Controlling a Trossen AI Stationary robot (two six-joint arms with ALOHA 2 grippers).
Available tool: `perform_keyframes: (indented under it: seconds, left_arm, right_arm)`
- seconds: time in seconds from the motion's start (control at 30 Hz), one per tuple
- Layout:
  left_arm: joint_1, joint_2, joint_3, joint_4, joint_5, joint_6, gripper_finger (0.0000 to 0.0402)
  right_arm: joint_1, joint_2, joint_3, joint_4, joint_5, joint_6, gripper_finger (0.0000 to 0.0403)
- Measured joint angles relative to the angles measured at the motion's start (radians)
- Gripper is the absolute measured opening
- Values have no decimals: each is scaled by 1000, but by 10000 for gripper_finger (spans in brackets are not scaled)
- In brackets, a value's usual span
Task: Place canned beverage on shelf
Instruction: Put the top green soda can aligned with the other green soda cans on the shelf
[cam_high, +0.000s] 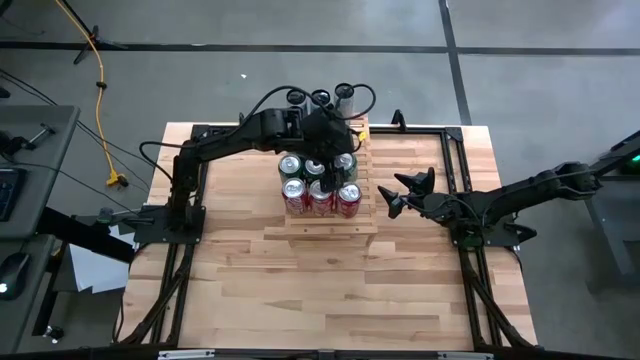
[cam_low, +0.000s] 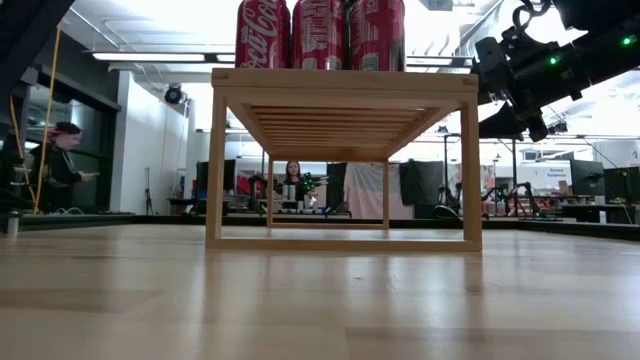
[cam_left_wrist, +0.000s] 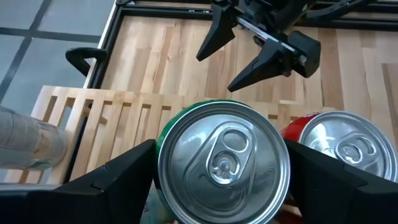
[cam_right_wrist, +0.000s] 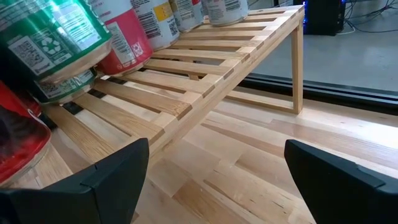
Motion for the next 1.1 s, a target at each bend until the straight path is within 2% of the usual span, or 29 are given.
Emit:
perform_keyframes:
  seconds: [1.1]
  left_arm:
    - [8,53,2,6,-40,-1,317]
  right_arm:
    - [0,0,0,-4,0,0,360]
